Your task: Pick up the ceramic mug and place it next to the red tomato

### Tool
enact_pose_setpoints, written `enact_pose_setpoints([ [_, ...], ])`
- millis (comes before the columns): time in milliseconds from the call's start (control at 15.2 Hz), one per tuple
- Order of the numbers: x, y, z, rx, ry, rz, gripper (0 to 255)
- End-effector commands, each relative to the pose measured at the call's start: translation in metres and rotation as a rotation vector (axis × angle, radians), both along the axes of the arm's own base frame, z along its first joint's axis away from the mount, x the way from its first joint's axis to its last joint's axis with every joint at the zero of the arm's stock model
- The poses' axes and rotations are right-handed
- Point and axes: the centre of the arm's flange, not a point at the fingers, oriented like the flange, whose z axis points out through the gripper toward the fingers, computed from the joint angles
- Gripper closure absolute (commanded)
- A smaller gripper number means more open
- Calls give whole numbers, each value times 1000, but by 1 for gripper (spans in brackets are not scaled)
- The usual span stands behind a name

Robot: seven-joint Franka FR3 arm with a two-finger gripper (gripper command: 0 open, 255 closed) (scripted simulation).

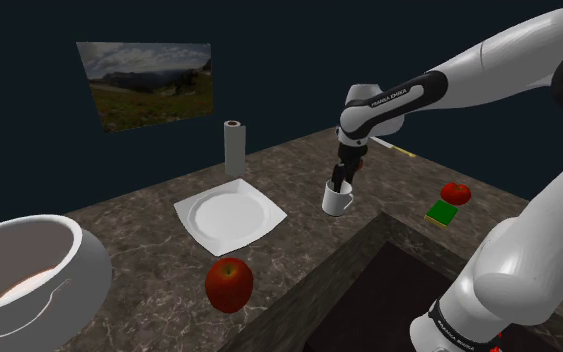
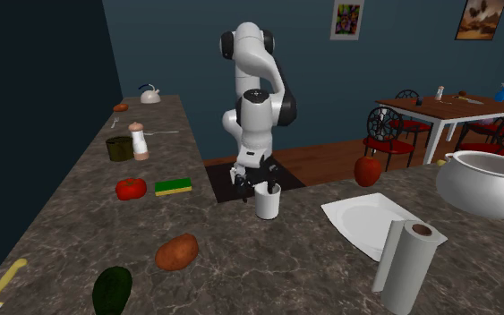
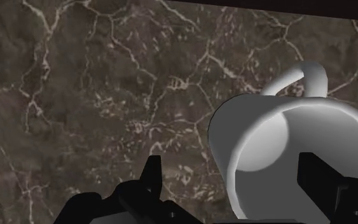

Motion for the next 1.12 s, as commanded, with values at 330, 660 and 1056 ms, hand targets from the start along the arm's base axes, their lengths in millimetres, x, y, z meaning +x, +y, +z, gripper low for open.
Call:
enact_pose_setpoints([
  [330, -2, 0, -8, 0, -1, 0, 0],
  [660, -2, 0, -8, 0, -1, 0, 255],
  [1056, -2, 0, -8, 0, -1, 0, 255],
])
